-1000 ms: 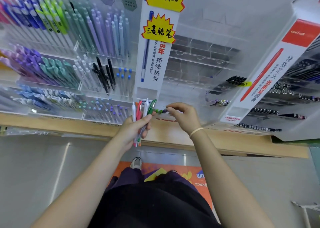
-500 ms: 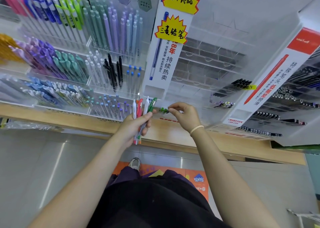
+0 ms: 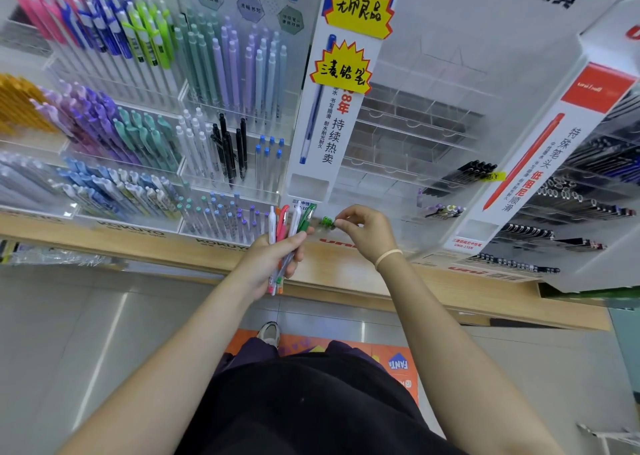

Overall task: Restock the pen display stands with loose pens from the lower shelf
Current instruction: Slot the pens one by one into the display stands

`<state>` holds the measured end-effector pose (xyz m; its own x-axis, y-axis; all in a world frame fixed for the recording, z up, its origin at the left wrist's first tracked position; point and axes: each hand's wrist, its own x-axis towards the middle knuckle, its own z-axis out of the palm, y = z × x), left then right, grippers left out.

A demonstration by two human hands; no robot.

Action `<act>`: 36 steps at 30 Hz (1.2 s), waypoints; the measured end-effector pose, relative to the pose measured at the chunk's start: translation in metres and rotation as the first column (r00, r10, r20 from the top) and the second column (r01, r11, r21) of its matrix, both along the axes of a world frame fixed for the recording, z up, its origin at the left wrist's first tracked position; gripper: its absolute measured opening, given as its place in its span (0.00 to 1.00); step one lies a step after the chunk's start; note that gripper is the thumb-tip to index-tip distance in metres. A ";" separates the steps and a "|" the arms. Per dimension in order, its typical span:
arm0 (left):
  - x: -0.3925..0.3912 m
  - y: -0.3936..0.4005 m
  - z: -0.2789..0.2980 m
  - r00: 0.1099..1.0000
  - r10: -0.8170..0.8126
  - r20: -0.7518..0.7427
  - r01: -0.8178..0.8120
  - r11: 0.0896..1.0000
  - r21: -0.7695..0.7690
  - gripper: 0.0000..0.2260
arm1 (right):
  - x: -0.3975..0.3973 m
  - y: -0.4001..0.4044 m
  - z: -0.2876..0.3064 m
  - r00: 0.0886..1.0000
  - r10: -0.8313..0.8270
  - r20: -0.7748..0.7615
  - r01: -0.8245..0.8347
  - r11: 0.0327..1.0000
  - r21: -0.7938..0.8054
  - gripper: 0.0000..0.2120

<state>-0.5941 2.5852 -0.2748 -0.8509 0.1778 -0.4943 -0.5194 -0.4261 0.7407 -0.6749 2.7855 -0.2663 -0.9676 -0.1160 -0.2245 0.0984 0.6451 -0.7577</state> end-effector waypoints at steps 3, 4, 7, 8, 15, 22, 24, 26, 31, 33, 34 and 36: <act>0.001 -0.001 0.001 1.000 -0.017 -0.001 0.017 1.000 -0.012 0.15 | -0.002 0.004 0.000 1.000 -0.022 -0.006 0.022 1.000 0.015 0.04; 0.002 -0.001 0.002 1.000 -0.020 -0.003 0.020 1.000 -0.014 0.16 | -0.002 0.003 0.001 1.000 -0.021 -0.008 0.021 1.000 0.021 0.04; 0.003 -0.002 0.005 1.000 -0.018 -0.010 0.018 1.000 -0.009 0.16 | 0.000 0.000 0.003 0.999 0.046 -0.007 -0.045 0.997 0.067 0.03; 0.003 -0.003 0.006 1.000 -0.018 -0.009 0.018 1.000 -0.007 0.15 | 0.000 0.000 0.003 0.998 0.058 -0.005 -0.058 0.995 0.082 0.03; 0.002 0.000 0.013 0.999 -0.029 -0.031 0.029 0.999 -0.016 0.07 | -0.005 -0.001 0.001 0.997 0.074 -0.009 -0.072 0.986 0.153 0.03; 0.002 -0.002 0.015 0.999 -0.022 -0.030 0.021 1.000 -0.023 0.07 | -0.003 0.003 -0.003 0.998 0.069 -0.007 -0.066 0.977 0.203 0.05; 0.002 -0.002 0.015 0.999 -0.021 -0.031 0.020 1.000 -0.020 0.06 | -0.002 0.001 -0.004 0.998 0.063 0.003 -0.063 0.985 0.160 0.02; 0.002 -0.002 0.014 1.000 -0.014 -0.026 0.014 1.000 -0.020 0.08 | 0.001 -0.001 -0.005 1.000 0.018 -0.018 -0.016 0.995 0.103 0.02; 0.000 0.000 0.011 1.000 -0.022 -0.018 0.021 0.998 -0.056 0.11 | -0.003 -0.002 -0.005 1.000 -0.001 -0.009 0.002 0.994 0.111 0.04; 0.000 0.001 0.013 0.999 -0.038 -0.019 0.037 0.998 -0.051 0.12 | -0.009 -0.001 0.001 0.998 0.065 0.026 -0.069 0.980 0.187 0.05; 0.000 0.002 0.013 0.999 -0.049 -0.018 0.048 0.998 -0.045 0.13 | -0.009 -0.001 0.006 0.995 0.094 0.036 -0.100 0.970 0.223 0.06; -0.001 0.003 0.015 0.997 -0.076 -0.022 0.075 0.997 -0.036 0.16 | -0.006 0.001 0.017 0.996 0.091 -0.003 -0.088 0.971 0.221 0.07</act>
